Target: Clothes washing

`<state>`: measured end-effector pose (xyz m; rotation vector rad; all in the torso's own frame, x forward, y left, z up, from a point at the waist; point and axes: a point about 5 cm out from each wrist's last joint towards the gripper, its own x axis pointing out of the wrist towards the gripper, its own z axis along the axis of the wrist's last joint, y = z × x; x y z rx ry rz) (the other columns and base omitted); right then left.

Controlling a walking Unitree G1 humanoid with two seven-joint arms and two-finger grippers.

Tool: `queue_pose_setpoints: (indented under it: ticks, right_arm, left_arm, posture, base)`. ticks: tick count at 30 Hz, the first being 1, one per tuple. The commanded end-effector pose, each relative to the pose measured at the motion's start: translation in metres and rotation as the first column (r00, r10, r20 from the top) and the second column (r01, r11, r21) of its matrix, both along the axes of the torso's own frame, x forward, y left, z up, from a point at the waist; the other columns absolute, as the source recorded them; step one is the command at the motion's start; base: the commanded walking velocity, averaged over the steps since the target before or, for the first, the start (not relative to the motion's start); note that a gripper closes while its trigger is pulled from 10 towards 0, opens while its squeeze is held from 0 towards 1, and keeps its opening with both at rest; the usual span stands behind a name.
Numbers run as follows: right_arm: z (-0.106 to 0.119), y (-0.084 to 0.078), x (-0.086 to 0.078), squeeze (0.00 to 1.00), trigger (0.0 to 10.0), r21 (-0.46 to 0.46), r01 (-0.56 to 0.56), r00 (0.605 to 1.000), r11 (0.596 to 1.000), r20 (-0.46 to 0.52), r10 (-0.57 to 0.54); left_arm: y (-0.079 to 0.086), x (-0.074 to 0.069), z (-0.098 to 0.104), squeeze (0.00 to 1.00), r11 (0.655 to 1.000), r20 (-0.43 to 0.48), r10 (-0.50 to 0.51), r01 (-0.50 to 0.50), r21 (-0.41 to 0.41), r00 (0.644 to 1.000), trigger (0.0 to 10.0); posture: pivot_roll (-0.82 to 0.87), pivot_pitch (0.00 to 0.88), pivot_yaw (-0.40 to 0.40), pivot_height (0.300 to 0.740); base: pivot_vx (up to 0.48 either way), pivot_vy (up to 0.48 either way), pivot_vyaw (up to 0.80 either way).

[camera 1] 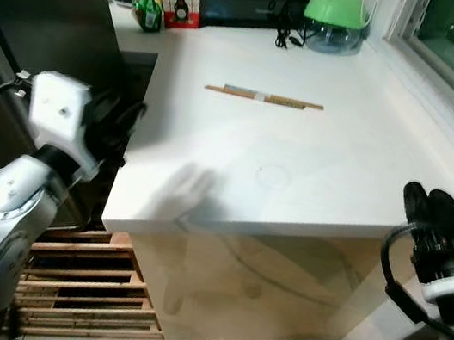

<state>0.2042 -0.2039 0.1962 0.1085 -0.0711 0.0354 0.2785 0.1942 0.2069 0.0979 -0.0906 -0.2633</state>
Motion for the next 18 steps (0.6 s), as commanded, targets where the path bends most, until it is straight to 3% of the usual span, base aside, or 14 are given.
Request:
queue_pose_setpoints:
  ticks: [1, 3, 5, 9, 11, 12, 14, 18]
  right_arm:
    - [-0.004, 0.01, 0.013, 0.0, 10.0, -0.033, -0.013, 0.999, 0.999, -0.037, 0.012]
    - [-0.007, 0.016, 0.022, 0.0, 10.0, -0.018, -0.002, 0.998, 1.0, -0.06, 0.001]
    - [-0.008, 0.021, 0.031, 0.0, 10.0, -0.023, 0.017, 0.998, 1.0, -0.067, -0.018]
    - [-0.007, 0.029, 0.047, 0.0, 10.0, -0.173, 0.068, 0.997, 0.982, -0.023, -0.073]
    - [0.001, 0.034, 0.055, 0.0, 10.0, -0.304, 0.087, 0.996, 0.949, 0.042, -0.078]
    - [0.001, 0.034, 0.055, 0.0, 10.0, -0.304, 0.087, 0.996, 0.949, 0.042, -0.078]
    - [0.004, 0.037, 0.06, 0.0, 10.0, -0.216, 0.076, 0.997, 0.973, 0.041, -0.069]
    - [0.006, 0.032, 0.065, 0.0, 10.0, -0.18, 0.107, 0.994, 0.978, 0.053, -0.099]
  left_arm:
    - [-0.01, 0.01, -0.009, 0.0, 0.997, -0.039, -0.022, 0.019, -0.075, 0.999, 10.0]
    - [-0.023, 0.013, -0.011, 0.0, 0.993, -0.031, -0.052, 0.049, -0.107, 0.998, 10.0]
    - [-0.04, 0.014, -0.012, 0.0, 0.993, -0.016, -0.084, 0.082, -0.088, 0.996, 10.0]
    - [-0.064, 0.015, -0.022, 0.0, 0.99, -0.022, -0.118, 0.116, -0.083, 0.993, 10.0]
    - [-0.065, 0.018, -0.031, 0.0, 0.993, -0.064, -0.049, 0.042, -0.106, 0.997, 10.0]
    - [-0.065, 0.018, -0.031, 0.0, 0.993, -0.064, -0.049, 0.042, -0.106, 0.997, 10.0]
    - [-0.061, 0.016, -0.031, 0.0, 0.998, -0.049, 0.005, -0.008, -0.064, 0.999, 10.0]
    - [-0.054, 0.012, -0.027, 0.0, 0.999, -0.022, 0.037, -0.038, -0.038, 0.999, 10.0]
  posture:
    - [-0.1, 0.0, 0.108, 0.74]
    - [-0.11, 0.0, 0.105, 0.74]
    - [-0.11, 0.0, 0.099, 0.74]
    - [-0.09, 0.0, 0.087, 0.74]
    - [-0.07, 0.0, 0.061, 0.74]
    - [-0.07, 0.0, 0.061, 0.74]
    - [-0.04, 0.0, 0.02, 0.74]
    - [-0.01, 0.0, -0.013, 0.74]
  base:
    - [0.0, 0.0, 0.0]
    - [0.0, 0.0, -0.3]
    - [0.0, 0.0, -0.78]
    - [0.0, 0.0, -0.77]
    - [0.0, 0.0, -0.77]
    - [0.0, 0.0, -0.77]
    - [0.0, 0.0, -0.79]
    - [0.0, 0.0, -0.79]
